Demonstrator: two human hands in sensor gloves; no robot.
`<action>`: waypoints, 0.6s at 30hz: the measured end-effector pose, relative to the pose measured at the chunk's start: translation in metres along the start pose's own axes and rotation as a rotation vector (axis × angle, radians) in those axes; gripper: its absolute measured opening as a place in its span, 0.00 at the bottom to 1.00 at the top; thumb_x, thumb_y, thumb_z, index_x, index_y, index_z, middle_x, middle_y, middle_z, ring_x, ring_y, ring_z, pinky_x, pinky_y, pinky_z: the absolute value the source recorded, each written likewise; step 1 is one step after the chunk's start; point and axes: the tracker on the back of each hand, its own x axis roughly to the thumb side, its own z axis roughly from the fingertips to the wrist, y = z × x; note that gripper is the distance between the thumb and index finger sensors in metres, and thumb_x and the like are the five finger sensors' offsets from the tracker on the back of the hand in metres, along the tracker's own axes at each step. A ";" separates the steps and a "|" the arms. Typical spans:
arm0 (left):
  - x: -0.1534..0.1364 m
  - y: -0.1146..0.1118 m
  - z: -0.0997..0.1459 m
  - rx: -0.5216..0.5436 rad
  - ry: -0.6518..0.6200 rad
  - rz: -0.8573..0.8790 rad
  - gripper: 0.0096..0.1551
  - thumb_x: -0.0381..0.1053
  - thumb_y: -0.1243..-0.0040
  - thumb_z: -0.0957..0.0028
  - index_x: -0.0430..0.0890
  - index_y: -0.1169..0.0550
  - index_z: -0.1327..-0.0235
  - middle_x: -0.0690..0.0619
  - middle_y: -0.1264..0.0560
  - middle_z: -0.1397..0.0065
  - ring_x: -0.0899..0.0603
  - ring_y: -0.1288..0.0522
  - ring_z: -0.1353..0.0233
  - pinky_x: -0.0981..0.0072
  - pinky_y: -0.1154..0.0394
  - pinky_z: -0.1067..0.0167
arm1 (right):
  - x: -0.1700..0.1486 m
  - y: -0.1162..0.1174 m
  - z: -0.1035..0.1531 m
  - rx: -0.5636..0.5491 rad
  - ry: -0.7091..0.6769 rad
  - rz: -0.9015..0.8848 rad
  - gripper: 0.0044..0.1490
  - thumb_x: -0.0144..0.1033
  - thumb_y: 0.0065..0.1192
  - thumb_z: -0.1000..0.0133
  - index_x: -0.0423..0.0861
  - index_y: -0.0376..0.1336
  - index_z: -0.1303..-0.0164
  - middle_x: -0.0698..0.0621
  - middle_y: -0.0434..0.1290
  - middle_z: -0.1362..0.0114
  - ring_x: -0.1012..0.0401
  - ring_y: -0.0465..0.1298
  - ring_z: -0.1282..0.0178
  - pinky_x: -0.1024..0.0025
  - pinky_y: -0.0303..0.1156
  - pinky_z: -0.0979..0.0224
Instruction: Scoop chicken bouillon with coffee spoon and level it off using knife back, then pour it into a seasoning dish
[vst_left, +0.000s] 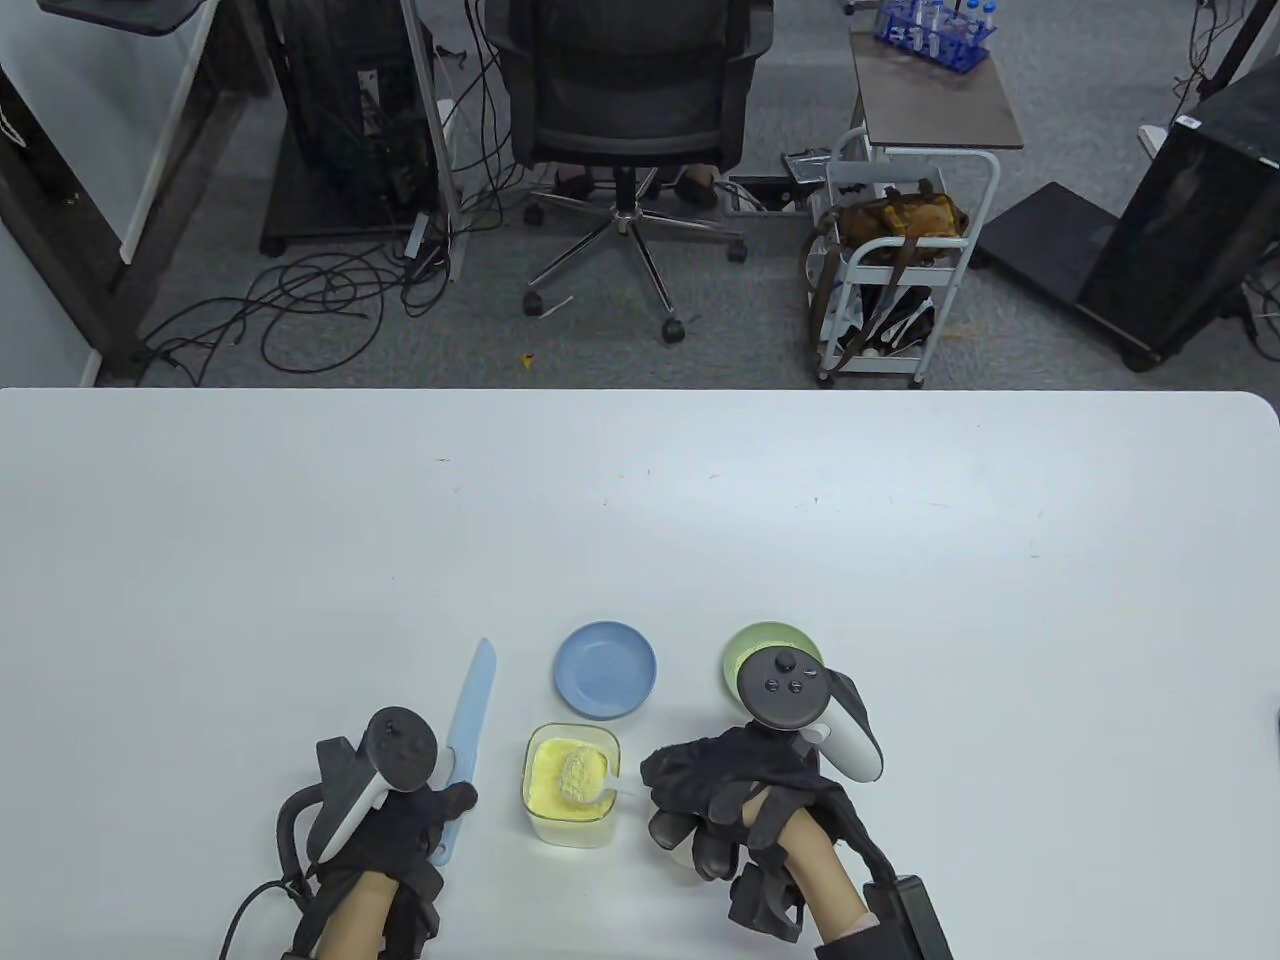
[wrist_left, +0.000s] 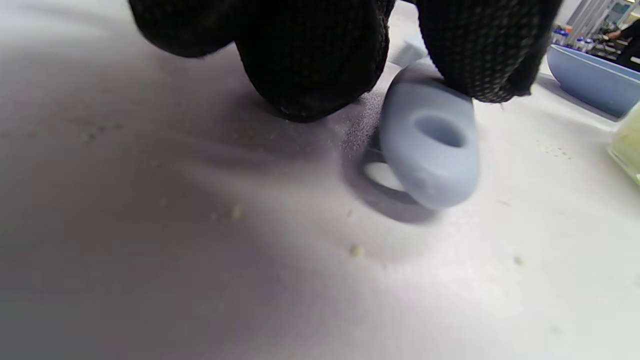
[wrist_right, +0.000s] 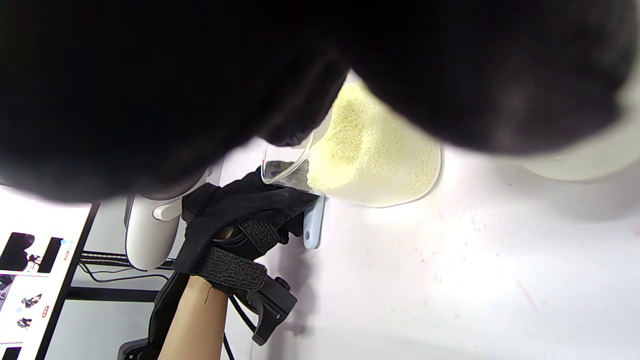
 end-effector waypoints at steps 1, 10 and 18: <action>0.001 0.000 0.001 0.014 -0.008 -0.003 0.43 0.63 0.31 0.60 0.40 0.29 0.38 0.47 0.20 0.55 0.55 0.18 0.65 0.65 0.23 0.64 | 0.000 0.000 0.000 0.003 0.002 0.000 0.25 0.29 0.58 0.49 0.29 0.59 0.48 0.39 0.81 0.63 0.72 0.82 0.87 0.69 0.83 0.78; 0.009 -0.005 0.001 0.014 -0.087 0.048 0.30 0.59 0.28 0.58 0.41 0.21 0.50 0.48 0.16 0.63 0.55 0.17 0.72 0.66 0.22 0.69 | 0.000 0.001 -0.002 0.003 0.004 -0.007 0.25 0.29 0.58 0.48 0.29 0.59 0.47 0.39 0.81 0.63 0.72 0.82 0.87 0.69 0.83 0.78; 0.005 0.003 0.001 -0.015 -0.149 0.226 0.27 0.57 0.25 0.59 0.39 0.17 0.56 0.46 0.14 0.66 0.53 0.15 0.74 0.65 0.21 0.71 | -0.001 0.001 -0.001 -0.002 0.007 -0.018 0.26 0.30 0.58 0.48 0.29 0.59 0.47 0.39 0.81 0.63 0.72 0.82 0.86 0.70 0.83 0.78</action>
